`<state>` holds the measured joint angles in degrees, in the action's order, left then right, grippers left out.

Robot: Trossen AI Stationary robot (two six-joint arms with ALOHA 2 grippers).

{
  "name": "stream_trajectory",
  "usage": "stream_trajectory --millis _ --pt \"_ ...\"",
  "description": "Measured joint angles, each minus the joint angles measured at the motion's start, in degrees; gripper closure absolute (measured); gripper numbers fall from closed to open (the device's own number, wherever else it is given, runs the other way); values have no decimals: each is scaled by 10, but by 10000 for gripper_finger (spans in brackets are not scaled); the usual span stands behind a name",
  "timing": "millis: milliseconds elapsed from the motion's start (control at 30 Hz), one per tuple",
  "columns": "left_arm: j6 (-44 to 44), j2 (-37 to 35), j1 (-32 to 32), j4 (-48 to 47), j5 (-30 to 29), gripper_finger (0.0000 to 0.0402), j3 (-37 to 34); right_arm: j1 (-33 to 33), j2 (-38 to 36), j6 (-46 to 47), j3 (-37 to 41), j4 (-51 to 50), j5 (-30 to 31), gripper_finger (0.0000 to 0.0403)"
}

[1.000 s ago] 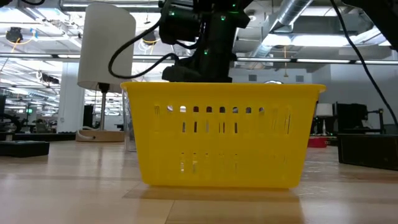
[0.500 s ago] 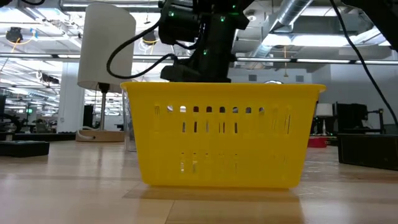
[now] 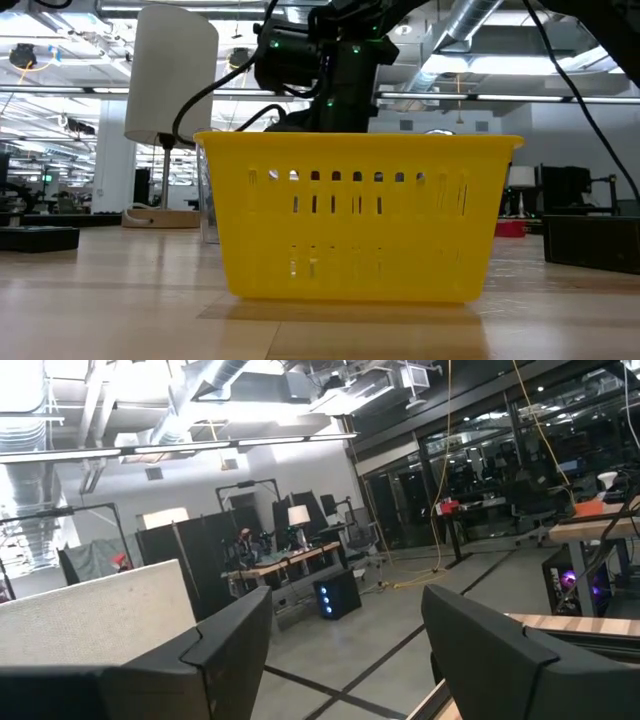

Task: Pick & Place Office items
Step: Put the pink charger adapter into the transparent bin, then put the white charger adapter into the transparent bin

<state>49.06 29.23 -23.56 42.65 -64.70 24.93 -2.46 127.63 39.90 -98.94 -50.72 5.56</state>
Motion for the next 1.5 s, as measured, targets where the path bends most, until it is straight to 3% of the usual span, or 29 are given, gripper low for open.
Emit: stream_trajectory --millis 233,433,733,967,1233,1500 --pt "0 0 0 0 0 149 0 -2 -1 2 0 2 9 208" --pt "0 0 0 -1 0 149 0 -4 -18 6 1 -9 63 189" --pt "0 0 0 -6 -4 149 0 -31 -91 33 0 -38 146 186" --pt "-4 0 0 -6 -4 149 0 -86 -156 67 0 -50 160 186" --pt "-5 0 0 -6 -3 149 0 -177 -206 192 0 -149 207 186" --pt "-14 0 0 -7 -2 149 0 -303 -194 445 1 -219 198 186"
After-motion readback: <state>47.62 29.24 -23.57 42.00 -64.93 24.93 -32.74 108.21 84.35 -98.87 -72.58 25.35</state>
